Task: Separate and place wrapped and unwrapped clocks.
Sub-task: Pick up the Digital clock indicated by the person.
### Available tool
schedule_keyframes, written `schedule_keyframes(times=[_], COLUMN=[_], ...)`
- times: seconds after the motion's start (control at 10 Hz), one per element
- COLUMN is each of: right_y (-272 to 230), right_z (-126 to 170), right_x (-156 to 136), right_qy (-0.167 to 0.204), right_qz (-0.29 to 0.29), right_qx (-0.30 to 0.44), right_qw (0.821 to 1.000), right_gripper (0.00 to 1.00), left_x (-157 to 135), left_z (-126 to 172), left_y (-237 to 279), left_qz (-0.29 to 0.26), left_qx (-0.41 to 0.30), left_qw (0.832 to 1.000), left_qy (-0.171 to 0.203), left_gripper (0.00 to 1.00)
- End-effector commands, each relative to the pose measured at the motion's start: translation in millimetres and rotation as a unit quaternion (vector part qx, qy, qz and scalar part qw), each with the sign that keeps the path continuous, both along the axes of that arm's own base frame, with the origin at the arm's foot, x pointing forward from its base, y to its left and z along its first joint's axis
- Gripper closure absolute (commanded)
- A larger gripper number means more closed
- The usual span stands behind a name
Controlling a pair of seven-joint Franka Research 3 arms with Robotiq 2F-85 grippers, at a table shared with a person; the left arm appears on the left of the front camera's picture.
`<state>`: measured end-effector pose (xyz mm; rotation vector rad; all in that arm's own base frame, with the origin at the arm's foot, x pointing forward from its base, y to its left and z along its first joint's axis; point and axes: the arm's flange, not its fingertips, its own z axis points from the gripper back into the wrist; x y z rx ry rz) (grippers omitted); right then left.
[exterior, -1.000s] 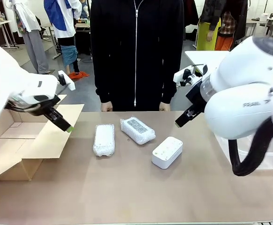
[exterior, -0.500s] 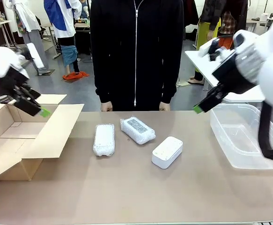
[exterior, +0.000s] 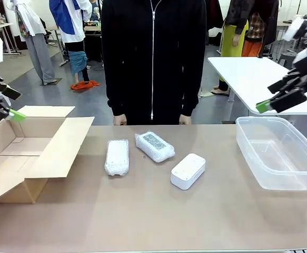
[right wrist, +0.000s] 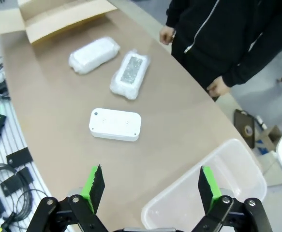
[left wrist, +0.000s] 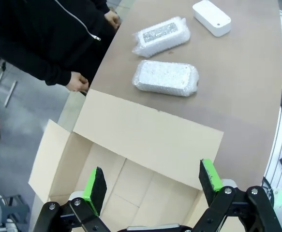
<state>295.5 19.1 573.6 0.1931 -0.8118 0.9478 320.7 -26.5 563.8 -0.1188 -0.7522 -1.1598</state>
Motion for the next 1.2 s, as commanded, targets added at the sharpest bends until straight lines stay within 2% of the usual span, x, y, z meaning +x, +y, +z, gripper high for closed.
schedule_keyframes(times=[0.0,0.2,0.4,0.6,0.7,0.8,1.1], right_y=[-25,-51,-57,-52,-47,-57,-57], right_z=[-38,-44,-47,-47,-47,-35,-35], right_x=[-23,-21,-16,-11,-10,-7,-7], right_qy=[0.015,0.028,0.022,0.017,0.011,0.020,0.020], right_qz=[0.043,0.092,0.141,0.145,0.143,0.139,0.139], right_qx=[0.031,0.057,0.068,0.061,0.053,0.066,0.066], right_qw=[0.998,0.994,0.987,0.987,0.988,0.988,0.988], right_gripper=[0.00,0.00,0.00,0.00,0.00,0.00,0.00], left_x=[6,5,5,3,2,3,3], left_z=[10,14,15,10,10,13,13], left_y=[17,39,43,41,38,41,41], left_qz=[-0.038,-0.042,-0.037,-0.030,-0.027,-0.025,-0.025], left_qx=[-0.034,-0.063,-0.075,-0.077,-0.067,-0.080,-0.080], left_qw=[0.999,0.997,0.996,0.996,0.996,0.996,0.996], left_qy=[0.003,0.002,0.010,0.027,0.051,0.019,0.019], left_gripper=[0.00,0.00,0.00,0.00,0.00,0.00,0.00])
